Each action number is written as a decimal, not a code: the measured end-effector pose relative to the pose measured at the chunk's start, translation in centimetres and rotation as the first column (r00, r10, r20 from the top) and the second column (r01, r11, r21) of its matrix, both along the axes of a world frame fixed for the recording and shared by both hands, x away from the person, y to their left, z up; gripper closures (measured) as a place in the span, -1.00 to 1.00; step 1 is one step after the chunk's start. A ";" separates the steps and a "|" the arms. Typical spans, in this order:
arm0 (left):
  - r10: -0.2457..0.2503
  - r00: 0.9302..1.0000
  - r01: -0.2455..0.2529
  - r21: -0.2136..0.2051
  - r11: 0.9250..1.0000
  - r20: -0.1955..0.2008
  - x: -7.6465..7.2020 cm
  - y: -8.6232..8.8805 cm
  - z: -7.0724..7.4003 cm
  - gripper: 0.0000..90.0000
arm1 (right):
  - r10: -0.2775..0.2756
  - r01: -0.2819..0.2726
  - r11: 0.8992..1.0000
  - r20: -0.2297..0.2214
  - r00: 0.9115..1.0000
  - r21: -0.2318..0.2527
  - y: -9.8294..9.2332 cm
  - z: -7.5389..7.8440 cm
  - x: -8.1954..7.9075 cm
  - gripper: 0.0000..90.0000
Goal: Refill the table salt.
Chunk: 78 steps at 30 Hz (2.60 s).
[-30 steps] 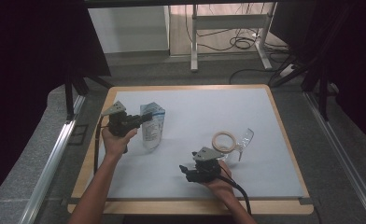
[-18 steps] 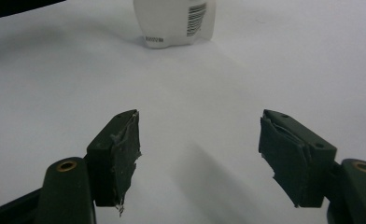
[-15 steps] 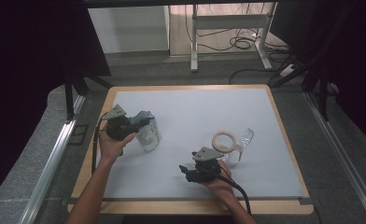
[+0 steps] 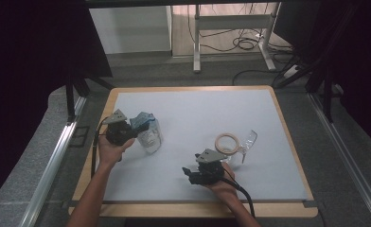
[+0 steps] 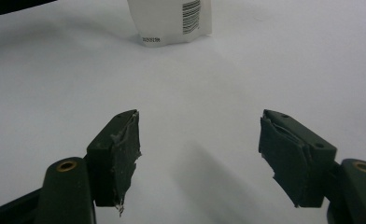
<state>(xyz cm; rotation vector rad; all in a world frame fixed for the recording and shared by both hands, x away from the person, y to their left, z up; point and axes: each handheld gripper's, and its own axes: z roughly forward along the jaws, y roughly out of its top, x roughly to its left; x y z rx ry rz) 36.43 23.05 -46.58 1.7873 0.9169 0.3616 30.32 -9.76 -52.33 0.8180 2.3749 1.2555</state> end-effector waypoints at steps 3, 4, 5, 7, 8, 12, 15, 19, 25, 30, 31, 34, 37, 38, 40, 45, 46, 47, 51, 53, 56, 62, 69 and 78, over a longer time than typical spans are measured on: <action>-0.008 1.000 0.008 -0.015 1.000 0.005 0.0 -0.4 0.1 1.00 | -0.001 0.001 1.000 -0.004 1.000 0.002 0.0 -0.1 0.1 -0.34; -0.015 1.000 0.015 -0.028 0.999 0.002 0.1 -0.7 0.2 1.00 | -0.002 0.002 1.000 -0.006 1.000 0.006 0.0 -0.1 0.1 -0.34; -0.019 1.000 0.019 -0.029 0.999 -0.002 0.3 -1.1 0.4 1.00 | -0.001 0.001 1.000 -0.004 1.000 0.005 0.1 -0.2 0.1 -0.34; -0.025 1.000 0.025 -0.029 0.999 -0.007 0.4 -1.4 0.5 1.00 | -0.001 0.001 1.000 -0.004 1.000 0.004 0.1 -0.2 0.1 -0.34; -0.034 0.999 0.033 -0.032 0.999 -0.009 0.5 -1.6 0.7 1.00 | -0.001 0.001 1.000 -0.003 1.000 0.002 0.1 -0.1 0.1 -0.34; -0.070 0.997 0.069 -0.050 0.996 -0.012 0.4 -2.8 1.5 1.00 | -0.006 0.006 1.000 0.000 1.000 0.007 -0.1 0.0 0.1 -0.34; -0.102 0.995 0.101 -0.067 0.993 -0.006 0.2 -3.7 2.3 1.00 | -0.007 0.006 1.000 0.010 1.000 0.009 -0.2 0.0 0.0 -0.34; -0.143 0.990 0.142 -0.083 0.986 0.001 -0.2 -5.2 3.4 1.00 | -0.003 0.003 1.000 0.033 0.999 0.007 -0.1 0.1 -0.3 -0.34; -0.195 0.981 0.195 -0.082 0.977 0.013 -1.3 -7.0 4.8 1.00 | -0.010 0.010 1.000 0.047 0.999 0.005 0.6 -0.1 -0.4 -0.34; -0.232 0.973 0.232 -0.073 0.970 0.006 -2.1 -8.2 5.2 1.00 | -0.055 0.059 0.998 0.096 0.994 -0.039 1.2 -0.2 -0.4 -0.34; -0.237 0.972 0.237 -0.070 0.969 0.006 -2.2 -8.4 5.3 1.00 | -0.065 0.071 0.996 0.111 0.992 -0.050 1.4 -0.2 -0.4 -0.34; -0.246 0.969 0.245 -0.072 0.967 0.001 -2.7 -8.7 5.5 1.00 | -0.080 0.091 0.993 0.139 0.987 -0.075 1.7 -0.3 -0.2 -0.35; -0.256 0.967 0.255 -0.081 0.963 -0.002 -3.0 -8.8 5.7 1.00 | -0.108 0.124 0.988 0.168 0.980 -0.087 2.2 -0.5 0.3 -0.36; -0.259 0.966 0.258 -0.080 0.963 -0.002 -3.0 -8.8 5.8 1.00 | -0.107 0.124 0.988 0.173 0.979 -0.090 2.3 -0.5 0.4 -0.36; -0.261 0.965 0.260 -0.079 0.962 -0.002 -3.0 -8.9 5.8 1.00 | -0.101 0.119 0.989 0.177 0.979 -0.093 2.4 -0.5 0.5 -0.36; -0.271 0.962 0.268 -0.095 0.959 -0.019 -2.9 -9.4 5.8 1.00 | -0.090 0.114 0.988 0.218 0.972 -0.102 2.5 -0.4 0.7 -0.34; -0.270 0.963 0.267 -0.096 0.959 -0.022 -2.8 -9.5 5.8 1.00 | -0.090 0.115 0.988 0.226 0.970 -0.100 2.5 -0.4 0.7 -0.32; -0.273 0.962 0.269 -0.097 0.958 -0.026 -2.8 -9.6 5.8 1.00 | -0.081 0.107 0.989 0.227 0.971 -0.103 2.5 -0.4 0.7 -0.28; -0.284 0.958 0.280 -0.095 0.955 -0.034 -2.4 -10.3 5.8 1.00 | -0.061 0.087 0.991 0.237 0.970 -0.102 2.5 -0.5 0.4 -0.16; -0.298 0.954 0.293 -0.095 0.951 -0.044 -2.2 -10.8 5.8 1.00 | -0.052 0.076 0.992 0.229 0.972 -0.096 2.4 -0.5 0.3 -0.14; -0.301 0.953 0.296 -0.084 0.951 -0.045 -2.1 -11.2 5.8 1.00 | -0.055 0.075 0.993 0.221 0.974 -0.086 2.3 -0.5 0.2 -0.13; -0.312 0.950 0.310 -0.062 0.949 -0.030 -2.0 -12.2 6.0 1.00 | -0.058 0.069 0.996 0.189 0.980 -0.052 1.7 -0.6 0.2 -0.13; -0.332 0.943 0.330 -0.077 0.941 -0.024 -2.2 -12.9 6.3 1.00 | -0.065 0.077 0.996 0.193 0.979 -0.055 1.2 -0.8 0.2 -0.13; -0.344 0.939 0.340 -0.100 0.935 -0.021 -2.2 -12.8 6.7 1.00 | -0.077 0.090 0.995 0.244 0.967 -0.041 1.1 -0.5 -0.2 -0.03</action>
